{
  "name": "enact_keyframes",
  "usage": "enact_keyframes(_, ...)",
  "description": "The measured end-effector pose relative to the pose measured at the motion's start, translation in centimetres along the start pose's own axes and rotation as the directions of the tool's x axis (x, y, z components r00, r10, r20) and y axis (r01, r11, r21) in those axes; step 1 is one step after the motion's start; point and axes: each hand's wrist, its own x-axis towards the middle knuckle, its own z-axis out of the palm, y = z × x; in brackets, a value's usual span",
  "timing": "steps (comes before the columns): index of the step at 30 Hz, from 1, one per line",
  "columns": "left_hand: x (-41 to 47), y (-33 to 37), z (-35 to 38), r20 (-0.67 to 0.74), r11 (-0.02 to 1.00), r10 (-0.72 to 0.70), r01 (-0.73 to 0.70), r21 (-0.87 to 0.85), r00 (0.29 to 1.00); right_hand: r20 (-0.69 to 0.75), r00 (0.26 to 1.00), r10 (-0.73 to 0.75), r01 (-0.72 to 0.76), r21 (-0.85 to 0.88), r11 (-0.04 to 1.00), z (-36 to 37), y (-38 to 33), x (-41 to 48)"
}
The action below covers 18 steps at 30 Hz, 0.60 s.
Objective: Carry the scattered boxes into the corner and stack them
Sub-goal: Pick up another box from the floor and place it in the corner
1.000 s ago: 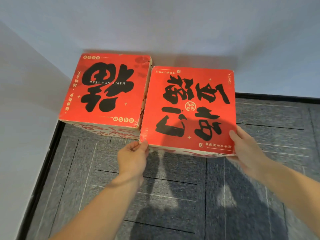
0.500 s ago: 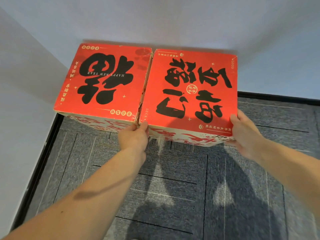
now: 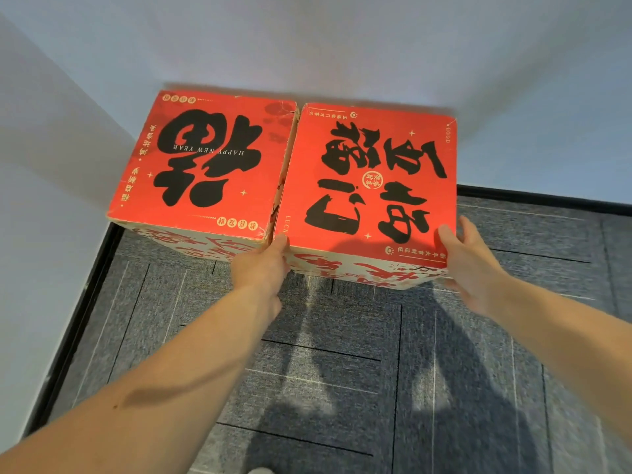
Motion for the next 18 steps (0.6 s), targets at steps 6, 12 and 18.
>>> enact_keyframes(6,-6.2,5.7,-1.0,-0.018,1.000,-0.007,0.007,-0.006,1.000,-0.003,1.000,-0.021,0.022,0.044,0.999,-2.2,-5.9,-7.3)
enact_keyframes(12,-17.3,14.8,-3.3,0.005,0.922,0.357,-0.353,0.161,0.934,0.077,0.981,-0.177,0.175,0.022,0.984,-5.0,-15.7,-18.0)
enact_keyframes(18,-36.6,26.1,-7.3,0.213,0.761,0.585,-0.621,0.189,0.782,0.055,0.955,-0.291,0.280,0.146,0.949,-11.1,-29.7,-33.8)
